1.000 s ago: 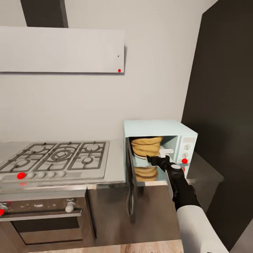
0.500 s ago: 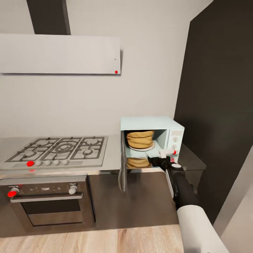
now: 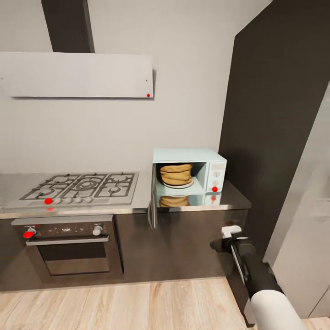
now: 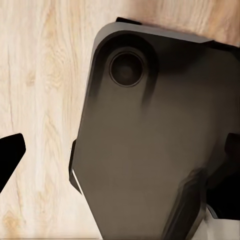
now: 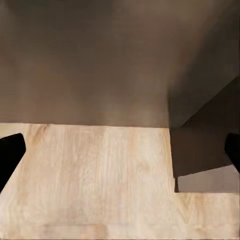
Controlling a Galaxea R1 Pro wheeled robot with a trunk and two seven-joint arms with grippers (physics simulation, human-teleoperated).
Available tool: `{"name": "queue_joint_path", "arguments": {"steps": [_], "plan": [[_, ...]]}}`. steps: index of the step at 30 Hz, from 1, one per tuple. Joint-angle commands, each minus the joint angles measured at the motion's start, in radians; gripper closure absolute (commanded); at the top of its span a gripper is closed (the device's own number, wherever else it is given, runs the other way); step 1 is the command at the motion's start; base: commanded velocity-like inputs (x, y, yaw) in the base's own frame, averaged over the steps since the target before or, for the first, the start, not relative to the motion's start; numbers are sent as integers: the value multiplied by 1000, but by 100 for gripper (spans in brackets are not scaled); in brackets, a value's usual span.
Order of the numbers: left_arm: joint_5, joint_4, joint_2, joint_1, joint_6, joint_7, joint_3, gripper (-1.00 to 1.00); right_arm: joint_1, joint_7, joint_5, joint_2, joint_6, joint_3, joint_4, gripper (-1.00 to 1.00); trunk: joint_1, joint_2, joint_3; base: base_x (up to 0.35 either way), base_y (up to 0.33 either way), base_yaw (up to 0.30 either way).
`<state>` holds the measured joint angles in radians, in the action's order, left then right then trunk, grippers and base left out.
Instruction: In the kitchen, take the popcorn bag from the countertop, put it into the microwave, and heat it until the popcorn is cooked so the cooked popcorn ends up inside the bag.
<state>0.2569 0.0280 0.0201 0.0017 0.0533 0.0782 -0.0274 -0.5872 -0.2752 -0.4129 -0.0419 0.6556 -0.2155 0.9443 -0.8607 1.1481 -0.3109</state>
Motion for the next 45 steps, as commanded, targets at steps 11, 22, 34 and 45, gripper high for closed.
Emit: {"name": "queue_joint_path", "arguments": {"steps": [11,22,34,45], "plan": [[8,140,-2,0,-3,3,-3,-100,26,3,-9,63,-212,-4,-682,-100,1,1,-1,-59,-23,0],[6,1079,-46,0,-526,5,0,-100,69,116,-4,103,-345,-1,-974,-100,1,1,-1,0,0,0],[-14,1490,43,-239,-665,364,-139,-100,122,153,-2,106,-427,-4,-975,-100,1,1,-1,12,0,0],[-15,1482,-10,-239,-589,288,-140,-100,122,153,-4,106,-427,-3,-975,-100,1,1,-1,307,0,0]]}}
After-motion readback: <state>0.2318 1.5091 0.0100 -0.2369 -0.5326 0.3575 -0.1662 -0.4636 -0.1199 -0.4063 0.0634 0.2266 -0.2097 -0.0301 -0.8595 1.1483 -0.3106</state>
